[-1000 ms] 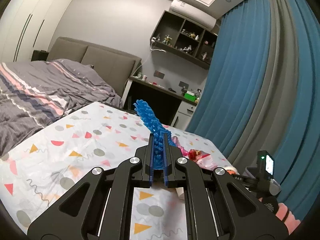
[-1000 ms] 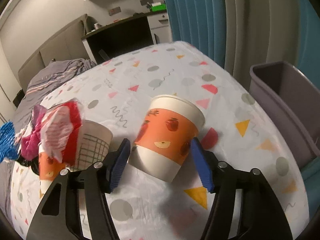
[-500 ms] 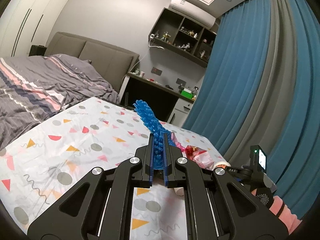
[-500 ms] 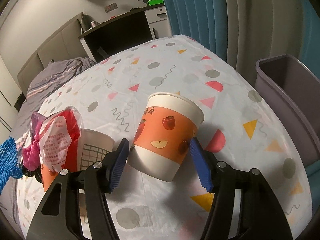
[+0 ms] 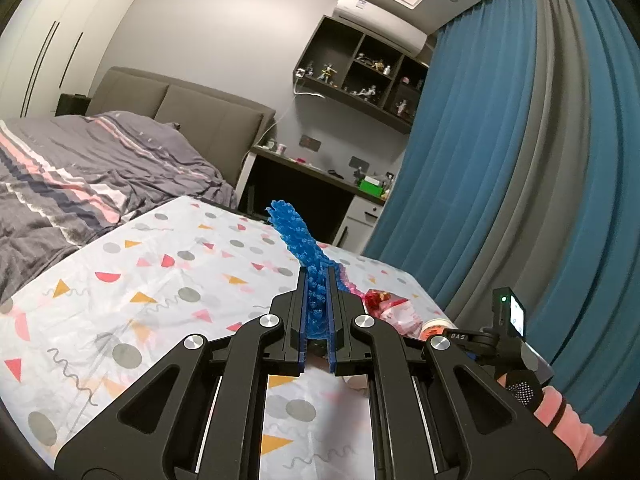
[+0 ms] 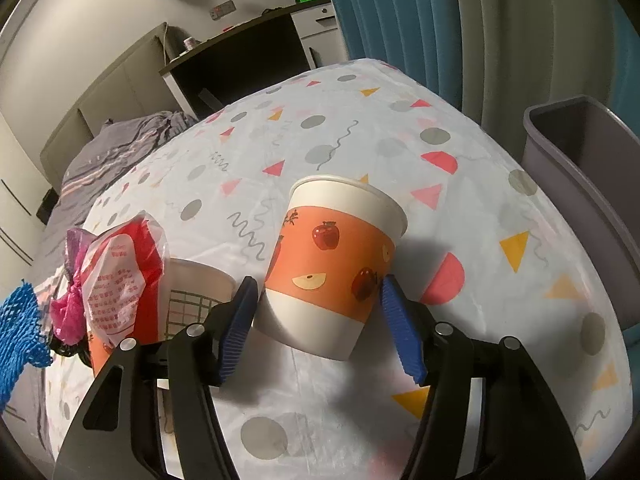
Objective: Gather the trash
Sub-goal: 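Lift the blue net with the left tool while the right tool grasps the orange paper cup, then carry net and cup to the grey bin and open the left tool over it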
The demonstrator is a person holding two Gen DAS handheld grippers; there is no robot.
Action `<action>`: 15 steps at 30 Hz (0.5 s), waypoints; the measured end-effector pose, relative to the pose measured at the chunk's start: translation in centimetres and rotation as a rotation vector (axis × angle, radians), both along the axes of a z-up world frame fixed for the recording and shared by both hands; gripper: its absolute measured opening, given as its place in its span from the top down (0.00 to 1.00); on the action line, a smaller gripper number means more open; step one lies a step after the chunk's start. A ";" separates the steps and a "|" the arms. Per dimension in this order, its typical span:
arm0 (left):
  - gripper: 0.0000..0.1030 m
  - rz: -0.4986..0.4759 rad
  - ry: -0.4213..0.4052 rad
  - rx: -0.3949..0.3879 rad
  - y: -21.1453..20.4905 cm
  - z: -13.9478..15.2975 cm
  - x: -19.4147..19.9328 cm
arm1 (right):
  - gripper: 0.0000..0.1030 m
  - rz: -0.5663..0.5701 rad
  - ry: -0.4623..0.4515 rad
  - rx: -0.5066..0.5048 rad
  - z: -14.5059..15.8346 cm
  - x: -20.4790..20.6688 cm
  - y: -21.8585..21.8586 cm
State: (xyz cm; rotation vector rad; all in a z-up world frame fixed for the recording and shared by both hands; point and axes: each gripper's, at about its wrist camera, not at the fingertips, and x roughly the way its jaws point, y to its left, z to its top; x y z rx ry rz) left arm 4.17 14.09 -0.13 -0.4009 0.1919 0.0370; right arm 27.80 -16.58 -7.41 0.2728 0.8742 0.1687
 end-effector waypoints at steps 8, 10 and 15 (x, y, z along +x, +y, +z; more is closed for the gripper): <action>0.94 -0.015 -0.007 -0.003 -0.5 0.6 -0.1 | 0.43 0.036 -0.033 0.029 0.7 -1.8 -0.5; 0.94 -0.014 -0.012 -0.002 -0.6 0.8 -0.4 | 0.43 0.052 -0.054 0.031 1.0 -2.9 -0.7; 0.94 -0.013 -0.027 -0.002 -1.1 1.1 -1.2 | 0.43 0.106 -0.102 0.049 1.6 -6.2 -0.8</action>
